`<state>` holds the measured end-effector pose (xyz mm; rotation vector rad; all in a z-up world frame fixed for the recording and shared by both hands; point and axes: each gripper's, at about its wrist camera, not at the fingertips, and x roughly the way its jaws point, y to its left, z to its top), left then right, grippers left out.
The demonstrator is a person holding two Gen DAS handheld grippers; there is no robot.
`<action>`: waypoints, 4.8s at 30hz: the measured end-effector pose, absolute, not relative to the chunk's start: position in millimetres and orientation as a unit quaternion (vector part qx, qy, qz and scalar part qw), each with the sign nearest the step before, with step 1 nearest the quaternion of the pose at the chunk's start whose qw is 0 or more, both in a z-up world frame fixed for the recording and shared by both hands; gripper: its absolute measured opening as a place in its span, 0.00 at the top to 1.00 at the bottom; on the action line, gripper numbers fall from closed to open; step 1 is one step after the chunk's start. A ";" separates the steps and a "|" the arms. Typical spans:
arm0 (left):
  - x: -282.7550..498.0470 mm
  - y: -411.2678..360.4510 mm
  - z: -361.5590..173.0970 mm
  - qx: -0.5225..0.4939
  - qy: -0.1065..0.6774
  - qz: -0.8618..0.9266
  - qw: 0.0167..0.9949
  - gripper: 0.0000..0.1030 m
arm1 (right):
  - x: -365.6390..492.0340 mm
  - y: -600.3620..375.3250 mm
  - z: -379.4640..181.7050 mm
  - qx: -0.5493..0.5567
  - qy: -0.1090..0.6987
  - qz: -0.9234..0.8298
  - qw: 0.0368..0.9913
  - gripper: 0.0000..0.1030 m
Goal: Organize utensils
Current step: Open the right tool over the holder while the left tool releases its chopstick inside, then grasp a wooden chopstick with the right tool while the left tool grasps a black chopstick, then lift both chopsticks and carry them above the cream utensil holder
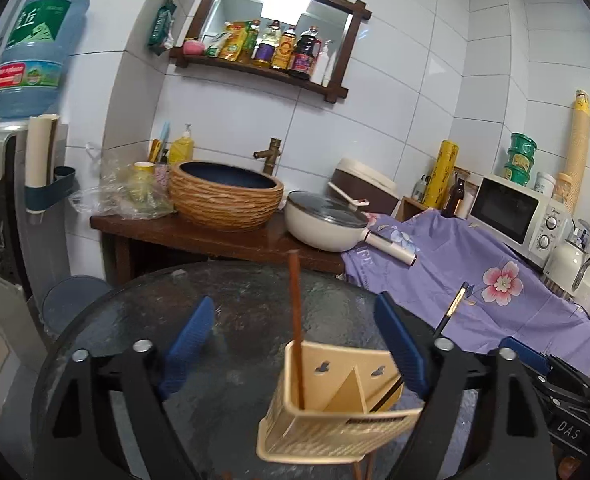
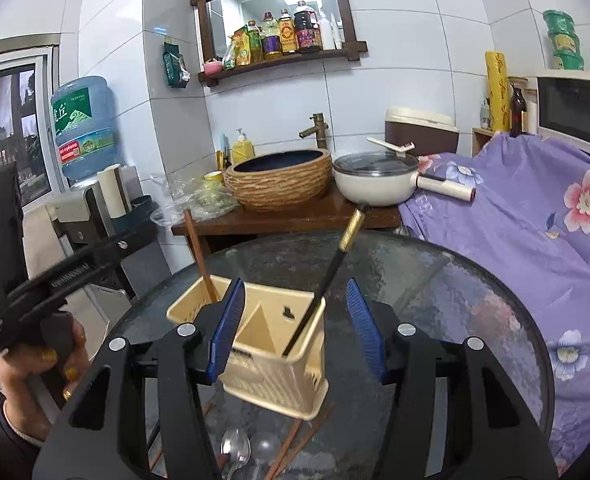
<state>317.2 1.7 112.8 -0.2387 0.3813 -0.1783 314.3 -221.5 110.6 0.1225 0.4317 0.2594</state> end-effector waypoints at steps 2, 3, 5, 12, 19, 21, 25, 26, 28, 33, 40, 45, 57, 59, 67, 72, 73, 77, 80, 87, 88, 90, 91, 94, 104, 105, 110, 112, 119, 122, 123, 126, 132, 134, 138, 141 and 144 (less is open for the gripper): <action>309.0 11.0 109.1 -0.114 0.209 -0.083 0.968 0.15 | 304.1 -224.3 103.3 0.069 0.226 0.129 0.963 0.48; 305.3 14.9 106.6 -0.112 0.218 -0.081 0.966 0.12 | 300.2 -225.4 99.6 0.072 0.232 0.131 0.961 0.48; 296.6 24.3 98.1 -0.106 0.235 -0.072 0.963 0.10 | 291.4 -226.3 87.1 0.075 0.252 0.130 0.956 0.48; 273.4 41.3 47.1 -0.042 0.308 -0.043 0.950 0.11 | 284.4 -216.5 23.3 0.071 0.355 0.118 0.925 0.50; 266.0 47.0 -2.6 -0.019 0.384 -0.052 0.922 0.40 | 283.7 -200.3 -26.5 0.077 0.421 0.121 0.896 0.63; 266.5 45.0 -12.7 -0.016 0.398 -0.057 0.915 0.47 | 287.4 -196.2 -32.4 0.073 0.427 0.118 0.894 0.69; 270.1 42.5 -26.4 -0.013 0.419 -0.060 0.906 0.57 | 301.8 -193.9 -38.3 0.075 0.437 0.109 0.889 0.75; 271.5 42.2 -29.4 -0.012 0.423 -0.061 0.904 0.58 | 305.3 -192.8 -38.0 0.073 0.441 0.108 0.888 0.77; 273.3 41.5 -33.7 -0.011 0.429 -0.062 0.901 0.60 | 313.0 -190.3 -41.2 0.069 0.449 0.102 0.885 0.77; 275.6 37.6 -39.0 -0.006 0.434 -0.060 0.899 0.61 | 334.1 -204.1 -46.1 0.089 0.457 0.065 0.883 0.79; 279.4 35.4 -43.3 -0.010 0.440 -0.061 0.896 0.61 | 359.4 -207.8 -55.7 0.112 0.473 0.054 0.872 0.82; 280.3 32.1 -43.8 -0.006 0.441 -0.062 0.895 0.61 | 369.0 -202.4 -57.1 0.110 0.476 0.048 0.871 0.82; 289.5 22.8 -53.1 0.004 0.453 -0.061 0.890 0.61 | 377.0 -197.5 -56.7 0.097 0.481 0.035 0.870 0.82; 290.9 20.0 -55.0 0.009 0.455 -0.061 0.888 0.61 | 381.5 -197.6 -56.9 0.095 0.482 0.032 0.871 0.82; 294.6 12.4 -57.0 0.031 0.458 -0.059 0.887 0.71 | 388.3 -190.2 -58.4 0.068 0.478 0.030 0.875 0.88; 295.1 11.7 -57.6 0.037 0.458 -0.059 0.886 0.77 | 374.6 -190.5 -58.7 0.063 0.470 0.046 0.879 0.89; 295.1 11.7 -57.6 0.037 0.458 -0.059 0.886 0.78 | 372.4 -194.7 -59.3 0.068 0.469 0.052 0.879 0.89; 294.9 12.1 -57.9 0.039 0.457 -0.061 0.887 0.82 | 368.0 -214.6 -60.2 0.082 0.464 0.059 0.880 0.89; 296.0 13.8 -57.8 0.036 0.456 -0.059 0.887 0.87 | 364.3 -229.6 -59.8 0.100 0.450 0.054 0.886 0.89; 301.9 16.2 -57.3 0.018 0.457 -0.060 0.887 0.92 | 349.2 -243.6 -45.0 0.133 0.408 0.069 0.901 0.90; 302.7 16.5 -57.3 0.014 0.457 -0.061 0.887 0.93 | 346.7 -244.5 -42.3 0.139 0.401 0.071 0.903 0.90; 304.7 17.2 -57.5 0.003 0.458 -0.063 0.887 0.93 | 343.4 -246.7 -38.5 0.147 0.394 0.076 0.904 0.90; 304.9 17.5 -57.7 0.000 0.459 -0.064 0.886 0.93 | 343.8 -247.3 -36.7 0.151 0.392 0.077 0.904 0.90; 307.5 19.8 -57.8 -0.014 0.462 -0.068 0.884 0.93 | 341.6 -247.8 -33.4 0.162 0.386 0.082 0.904 0.91; 306.3 25.2 -37.8 -0.040 0.433 -0.068 0.898 0.93 | 339.9 -251.1 -18.4 0.189 0.351 0.102 0.911 0.92; 305.6 25.7 -33.4 -0.043 0.428 -0.068 0.900 0.93 | 338.9 -251.2 -14.8 0.191 0.345 0.104 0.913 0.92; 299.5 27.3 -8.4 -0.050 0.394 -0.068 0.915 0.93 | 334.3 -252.1 3.4 0.198 0.316 0.114 0.921 0.92; 295.2 26.6 1.5 -0.053 0.379 -0.070 0.921 0.93 | 332.7 -251.0 12.4 0.194 0.305 0.118 0.925 0.93; 289.2 23.2 22.9 -0.062 0.350 -0.074 0.932 0.93 | 332.0 -253.2 35.1 0.186 0.269 0.121 0.937 0.93; 288.6 24.0 28.9 -0.067 0.341 -0.076 0.935 0.93 | 328.3 -254.3 42.7 0.178 0.252 0.124 0.943 0.93; 288.3 24.2 31.4 -0.068 0.338 -0.078 0.935 0.93 | 325.7 -254.1 46.7 0.175 0.244 0.124 0.946 0.93; 285.2 24.3 38.4 -0.070 0.328 -0.082 0.938 0.93 | 317.6 -253.0 55.0 0.167 0.233 0.127 0.950 0.93; 273.1 26.8 53.3 -0.069 0.307 -0.085 0.945 0.93 | 297.6 -250.8 74.5 0.149 0.211 0.137 0.956 0.93; 269.2 27.8 58.6 -0.067 0.299 -0.084 0.948 0.93 | 290.9 -250.5 80.0 0.144 0.205 0.143 0.957 0.93; 260.7 29.7 70.1 -0.065 0.283 -0.085 0.953 0.93 | 277.8 -247.8 91.4 0.134 0.197 0.152 0.959 0.93; 253.9 30.4 75.9 -0.056 0.269 -0.079 0.958 0.93 | 270.8 -246.2 95.6 0.130 0.194 0.158 0.959 0.93; 248.9 31.1 80.1 -0.054 0.260 -0.076 0.961 0.93 | 265.1 -243.6 100.0 0.122 0.191 0.164 0.960 0.93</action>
